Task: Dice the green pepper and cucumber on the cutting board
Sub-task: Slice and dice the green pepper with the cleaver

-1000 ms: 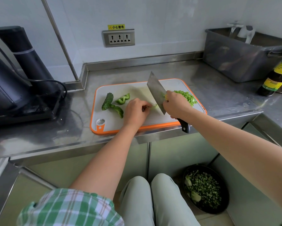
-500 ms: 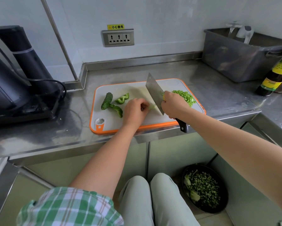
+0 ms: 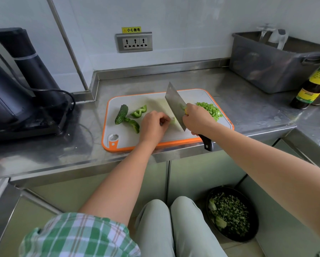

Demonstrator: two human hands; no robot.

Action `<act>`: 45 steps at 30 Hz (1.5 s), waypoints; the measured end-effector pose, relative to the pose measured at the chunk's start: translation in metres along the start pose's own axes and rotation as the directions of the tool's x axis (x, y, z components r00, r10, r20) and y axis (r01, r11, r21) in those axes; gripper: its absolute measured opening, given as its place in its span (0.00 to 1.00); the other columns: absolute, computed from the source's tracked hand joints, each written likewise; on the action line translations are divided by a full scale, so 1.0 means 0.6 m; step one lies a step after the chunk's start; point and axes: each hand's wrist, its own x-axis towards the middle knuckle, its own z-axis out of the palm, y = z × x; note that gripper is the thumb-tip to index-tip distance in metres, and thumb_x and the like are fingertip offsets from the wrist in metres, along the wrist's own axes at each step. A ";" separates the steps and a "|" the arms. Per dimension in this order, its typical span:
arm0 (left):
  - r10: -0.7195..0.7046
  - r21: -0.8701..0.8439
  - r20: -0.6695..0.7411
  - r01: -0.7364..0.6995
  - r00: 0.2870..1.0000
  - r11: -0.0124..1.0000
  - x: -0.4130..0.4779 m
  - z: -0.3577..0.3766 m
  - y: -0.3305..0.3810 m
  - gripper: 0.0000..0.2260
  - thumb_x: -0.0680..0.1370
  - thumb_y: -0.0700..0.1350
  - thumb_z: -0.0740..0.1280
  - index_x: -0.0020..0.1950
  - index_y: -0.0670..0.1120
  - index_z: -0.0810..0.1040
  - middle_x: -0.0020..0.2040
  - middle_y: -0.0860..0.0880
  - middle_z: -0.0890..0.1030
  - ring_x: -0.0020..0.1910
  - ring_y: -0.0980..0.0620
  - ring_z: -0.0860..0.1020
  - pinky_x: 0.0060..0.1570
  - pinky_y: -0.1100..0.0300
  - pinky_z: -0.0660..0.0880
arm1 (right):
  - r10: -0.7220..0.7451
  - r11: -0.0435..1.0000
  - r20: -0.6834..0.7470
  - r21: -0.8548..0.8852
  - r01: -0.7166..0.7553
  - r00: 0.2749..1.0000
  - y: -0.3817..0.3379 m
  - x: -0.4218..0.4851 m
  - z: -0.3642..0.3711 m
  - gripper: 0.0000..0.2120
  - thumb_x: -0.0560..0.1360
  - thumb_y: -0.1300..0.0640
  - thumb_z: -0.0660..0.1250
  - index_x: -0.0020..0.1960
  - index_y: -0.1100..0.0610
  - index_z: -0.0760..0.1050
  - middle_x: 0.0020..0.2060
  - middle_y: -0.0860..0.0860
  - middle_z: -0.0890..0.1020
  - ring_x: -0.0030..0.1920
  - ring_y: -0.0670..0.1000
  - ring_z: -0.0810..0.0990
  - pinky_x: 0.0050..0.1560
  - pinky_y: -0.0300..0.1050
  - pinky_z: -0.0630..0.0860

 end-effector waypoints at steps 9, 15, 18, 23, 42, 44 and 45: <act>0.007 0.026 0.001 -0.007 1.000 1.000 -0.001 -0.005 0.003 0.03 0.72 0.40 0.72 0.43 0.47 0.85 0.40 0.46 0.81 0.39 0.49 0.77 0.41 0.57 0.73 | 0.001 0.999 0.106 -0.051 0.005 0.994 -0.017 -0.007 -0.007 0.06 0.75 0.67 0.53 0.50 0.63 0.65 0.34 0.57 0.74 0.25 0.54 0.75 0.23 0.41 0.69; -0.010 0.009 0.006 0.010 1.000 1.000 -0.001 -0.004 0.002 0.04 0.71 0.40 0.72 0.44 0.47 0.85 0.42 0.47 0.83 0.40 0.50 0.79 0.42 0.59 0.74 | 0.006 1.000 -0.008 0.017 -0.006 1.000 -0.005 -0.003 0.006 0.02 0.76 0.65 0.54 0.48 0.61 0.64 0.34 0.55 0.73 0.24 0.53 0.75 0.26 0.42 0.70; -0.012 -0.021 0.001 0.012 1.000 1.000 -0.002 -0.005 0.005 0.05 0.72 0.38 0.71 0.44 0.45 0.85 0.41 0.49 0.84 0.38 0.53 0.79 0.41 0.59 0.76 | 0.013 1.000 0.034 0.022 -0.014 0.999 -0.009 -0.008 -0.009 0.05 0.75 0.67 0.53 0.49 0.62 0.65 0.33 0.57 0.73 0.24 0.54 0.75 0.24 0.42 0.69; -0.010 -0.032 0.001 0.010 1.000 0.999 -0.002 -0.005 0.004 0.05 0.72 0.37 0.71 0.43 0.45 0.85 0.40 0.49 0.84 0.37 0.52 0.79 0.39 0.62 0.72 | -0.006 0.999 0.136 -0.049 0.013 0.991 -0.019 -0.015 -0.016 0.05 0.74 0.68 0.53 0.49 0.63 0.66 0.34 0.60 0.75 0.24 0.53 0.75 0.22 0.39 0.67; -0.040 -0.035 -0.015 0.039 0.999 0.999 -0.006 -0.010 0.010 0.04 0.71 0.38 0.71 0.43 0.45 0.85 0.39 0.49 0.85 0.36 0.53 0.78 0.38 0.65 0.71 | -0.002 0.999 0.081 -0.034 0.005 0.997 -0.019 -0.009 0.000 0.03 0.75 0.67 0.54 0.48 0.62 0.65 0.34 0.56 0.73 0.25 0.53 0.75 0.24 0.41 0.68; -0.049 -0.032 -0.008 0.048 0.999 0.998 -0.006 -0.008 0.009 0.05 0.70 0.38 0.71 0.43 0.45 0.85 0.40 0.49 0.85 0.38 0.52 0.80 0.40 0.61 0.74 | 0.010 1.000 0.036 -0.009 -0.010 0.999 -0.015 -0.007 0.005 0.03 0.76 0.66 0.54 0.48 0.61 0.64 0.35 0.55 0.72 0.25 0.53 0.76 0.25 0.42 0.68; -0.051 -0.030 -0.006 0.051 0.999 0.998 -0.006 -0.008 0.009 0.05 0.70 0.38 0.72 0.43 0.45 0.85 0.40 0.49 0.85 0.38 0.52 0.80 0.40 0.61 0.75 | 0.015 1.000 0.017 0.007 -0.015 1.000 -0.014 -0.007 0.005 0.02 0.76 0.66 0.54 0.48 0.61 0.64 0.35 0.55 0.73 0.25 0.53 0.76 0.25 0.42 0.69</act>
